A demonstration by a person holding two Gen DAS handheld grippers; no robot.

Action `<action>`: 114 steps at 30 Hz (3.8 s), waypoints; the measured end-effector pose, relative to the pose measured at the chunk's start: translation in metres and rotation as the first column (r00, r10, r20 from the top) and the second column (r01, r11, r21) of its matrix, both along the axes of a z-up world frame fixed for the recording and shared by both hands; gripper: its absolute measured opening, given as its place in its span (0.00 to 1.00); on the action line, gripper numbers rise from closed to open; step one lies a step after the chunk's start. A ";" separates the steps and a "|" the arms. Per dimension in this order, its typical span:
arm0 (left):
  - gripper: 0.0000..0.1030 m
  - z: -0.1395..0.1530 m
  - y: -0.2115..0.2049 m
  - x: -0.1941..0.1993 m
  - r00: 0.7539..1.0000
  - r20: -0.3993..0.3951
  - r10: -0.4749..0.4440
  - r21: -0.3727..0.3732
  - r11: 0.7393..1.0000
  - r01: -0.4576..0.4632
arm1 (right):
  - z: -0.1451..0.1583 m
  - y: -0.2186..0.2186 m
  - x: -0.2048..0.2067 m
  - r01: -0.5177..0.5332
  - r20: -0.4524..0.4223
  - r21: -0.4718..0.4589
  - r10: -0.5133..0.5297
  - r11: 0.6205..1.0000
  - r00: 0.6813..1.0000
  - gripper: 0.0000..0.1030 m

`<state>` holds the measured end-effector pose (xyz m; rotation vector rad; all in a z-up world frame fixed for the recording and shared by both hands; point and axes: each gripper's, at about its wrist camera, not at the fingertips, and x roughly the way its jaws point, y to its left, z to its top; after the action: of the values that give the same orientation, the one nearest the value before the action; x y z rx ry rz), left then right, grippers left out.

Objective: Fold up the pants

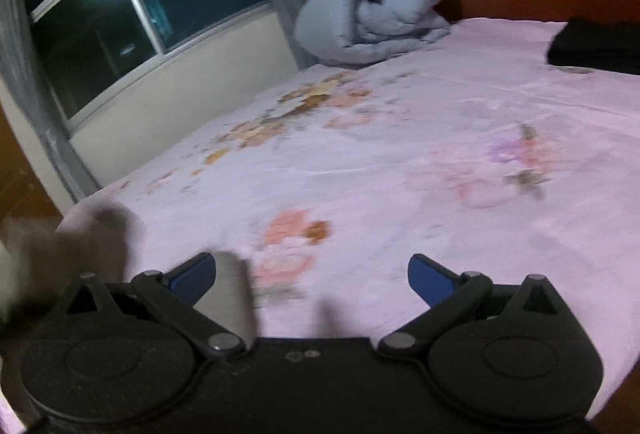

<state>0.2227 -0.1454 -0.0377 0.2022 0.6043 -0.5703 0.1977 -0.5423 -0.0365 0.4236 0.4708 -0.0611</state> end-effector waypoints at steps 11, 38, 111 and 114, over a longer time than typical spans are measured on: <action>0.29 0.014 -0.037 -0.018 0.985 0.169 0.036 0.148 0.987 -0.061 | -0.016 -0.041 -0.004 0.021 -0.002 0.139 -0.021 0.990 1.000 0.94; 1.00 0.025 0.224 -0.106 0.744 -0.135 0.655 -0.269 0.698 -0.664 | 0.007 0.151 0.052 -0.518 -0.207 -0.178 0.483 0.837 0.851 0.31; 0.40 -0.089 0.231 0.163 0.840 -0.457 0.293 -0.633 0.557 -0.538 | -0.079 0.094 0.260 -0.649 -0.071 0.498 0.773 0.575 0.631 0.46; 0.59 -0.072 0.227 0.155 0.837 -0.432 0.336 -0.554 0.633 -0.540 | -0.066 0.085 0.252 -0.651 -0.116 0.449 0.763 0.612 0.636 0.53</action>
<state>0.3776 0.0816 -0.1100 -0.7195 0.6710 -0.2934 0.4493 -0.4571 -0.1027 0.5711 0.9419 0.7881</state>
